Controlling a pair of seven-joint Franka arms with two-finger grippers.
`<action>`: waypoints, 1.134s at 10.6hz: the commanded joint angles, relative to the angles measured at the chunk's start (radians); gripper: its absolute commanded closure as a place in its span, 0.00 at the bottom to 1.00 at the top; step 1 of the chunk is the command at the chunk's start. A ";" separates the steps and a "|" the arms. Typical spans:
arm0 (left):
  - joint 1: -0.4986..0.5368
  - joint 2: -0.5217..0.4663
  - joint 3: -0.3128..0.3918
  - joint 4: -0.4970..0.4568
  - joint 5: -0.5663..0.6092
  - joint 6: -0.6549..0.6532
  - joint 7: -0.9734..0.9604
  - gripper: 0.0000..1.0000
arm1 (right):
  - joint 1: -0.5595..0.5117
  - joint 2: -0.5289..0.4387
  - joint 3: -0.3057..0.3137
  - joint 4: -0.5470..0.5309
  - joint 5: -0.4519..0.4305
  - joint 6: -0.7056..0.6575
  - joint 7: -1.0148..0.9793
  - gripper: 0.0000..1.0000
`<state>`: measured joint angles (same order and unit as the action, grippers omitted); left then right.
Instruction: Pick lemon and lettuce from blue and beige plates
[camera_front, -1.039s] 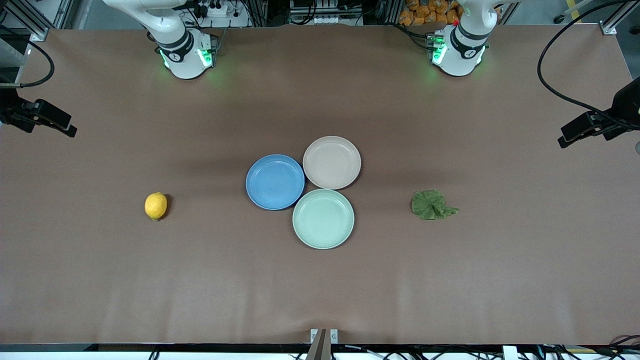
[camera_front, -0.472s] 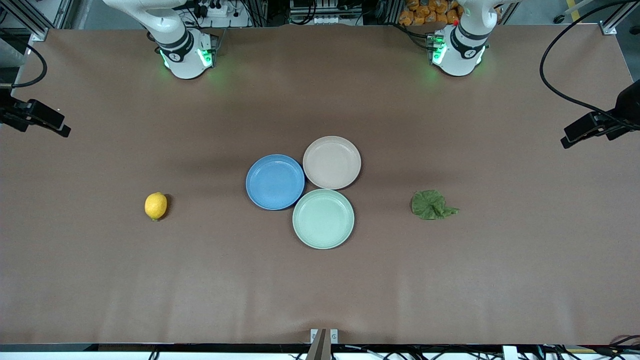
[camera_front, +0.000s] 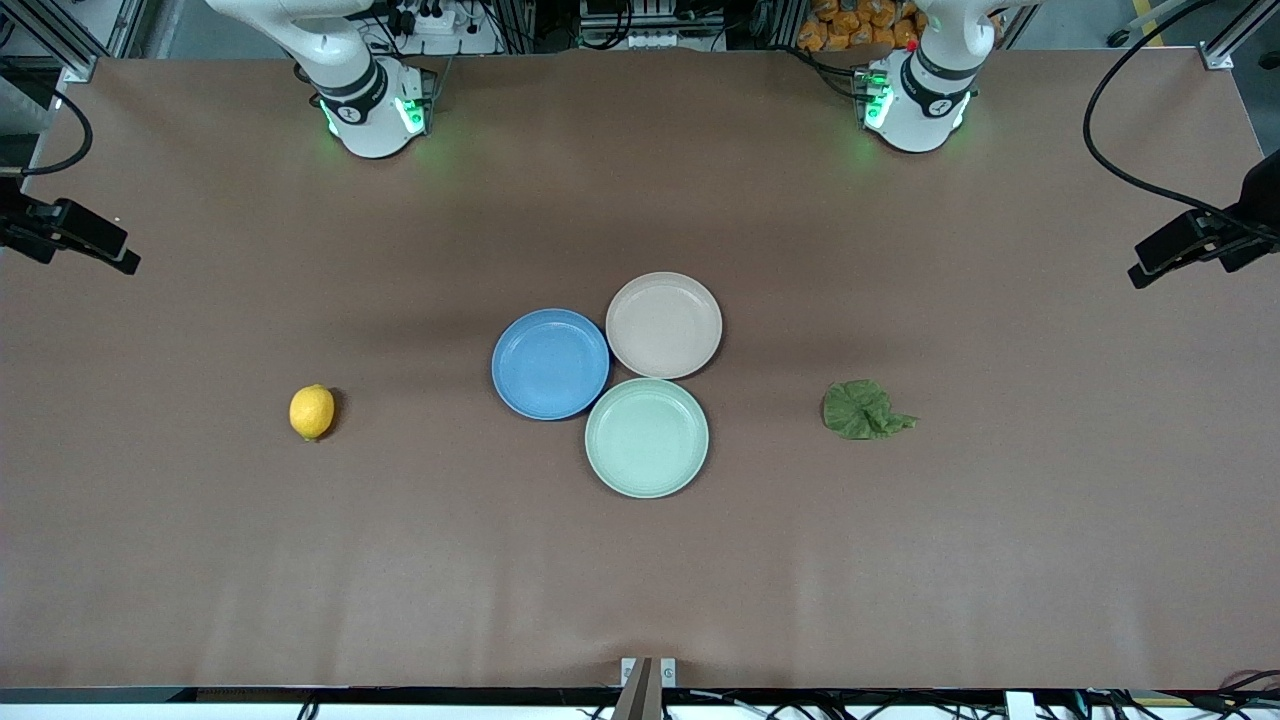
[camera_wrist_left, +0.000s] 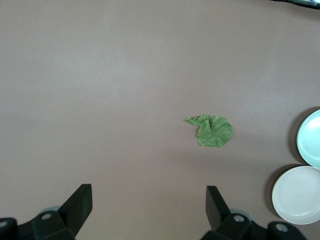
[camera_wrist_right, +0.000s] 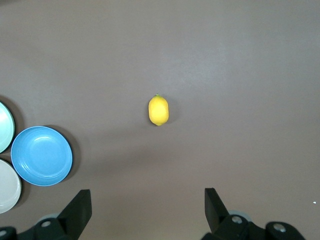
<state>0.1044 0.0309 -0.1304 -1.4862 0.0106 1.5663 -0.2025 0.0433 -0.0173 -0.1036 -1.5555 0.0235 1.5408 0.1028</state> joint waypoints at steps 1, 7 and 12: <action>-0.003 -0.011 0.005 0.000 -0.006 -0.014 -0.006 0.00 | -0.006 0.005 0.005 0.011 0.003 -0.001 -0.012 0.00; 0.001 -0.008 0.006 0.000 -0.040 -0.014 -0.009 0.00 | -0.006 0.005 0.005 0.011 0.006 -0.001 -0.012 0.00; 0.003 -0.008 0.009 0.000 -0.055 -0.015 -0.009 0.00 | -0.006 0.002 0.005 0.011 0.006 -0.001 -0.012 0.00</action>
<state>0.1060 0.0310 -0.1271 -1.4872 -0.0247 1.5661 -0.2025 0.0437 -0.0166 -0.1028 -1.5555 0.0236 1.5428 0.1024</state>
